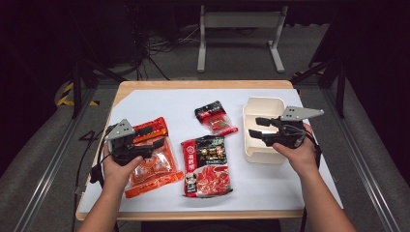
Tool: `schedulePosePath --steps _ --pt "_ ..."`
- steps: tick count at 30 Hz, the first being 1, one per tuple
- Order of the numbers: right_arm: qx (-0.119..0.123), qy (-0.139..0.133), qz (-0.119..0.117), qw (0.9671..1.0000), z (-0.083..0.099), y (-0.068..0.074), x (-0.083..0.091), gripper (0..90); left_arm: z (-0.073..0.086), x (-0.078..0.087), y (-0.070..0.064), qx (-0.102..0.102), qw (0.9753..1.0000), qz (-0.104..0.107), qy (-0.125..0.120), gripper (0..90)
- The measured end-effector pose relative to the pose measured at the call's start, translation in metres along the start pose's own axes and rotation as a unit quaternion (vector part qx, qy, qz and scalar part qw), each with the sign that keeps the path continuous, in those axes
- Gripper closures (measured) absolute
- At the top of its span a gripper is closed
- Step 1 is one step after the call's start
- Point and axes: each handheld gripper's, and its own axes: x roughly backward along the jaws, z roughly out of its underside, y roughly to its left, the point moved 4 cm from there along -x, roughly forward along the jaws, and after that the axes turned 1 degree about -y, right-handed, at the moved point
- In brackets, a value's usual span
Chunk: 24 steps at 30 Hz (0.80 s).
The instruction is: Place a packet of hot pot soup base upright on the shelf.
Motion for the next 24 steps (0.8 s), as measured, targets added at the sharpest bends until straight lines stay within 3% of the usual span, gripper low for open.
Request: schedulePosePath --steps 2,8,16,21,24 --pt "0.004 0.002 0.005 1.0000 -0.001 0.001 0.002 45.0 -0.002 -0.004 -0.002 -0.002 0.9999 -0.006 0.010 30.9" --pt "0.007 0.000 0.010 0.9999 -0.005 0.001 0.008 44.8 -0.006 -0.012 -0.004 -0.002 0.9998 0.007 0.020 29.2" --pt "0.001 0.006 0.021 0.9998 -0.008 -0.001 0.014 44.0 -0.013 -0.032 -0.003 0.017 0.9992 0.007 0.036 27.0" --pt "-0.007 0.013 0.028 0.9995 -0.008 -0.003 0.016 43.4 -0.014 -0.041 -0.003 0.033 0.9985 0.022 0.037 26.4" --pt "-0.008 0.011 0.030 0.9994 -0.009 -0.004 0.017 43.3 -0.016 -0.043 -0.002 0.029 0.9987 0.018 0.037 26.3"
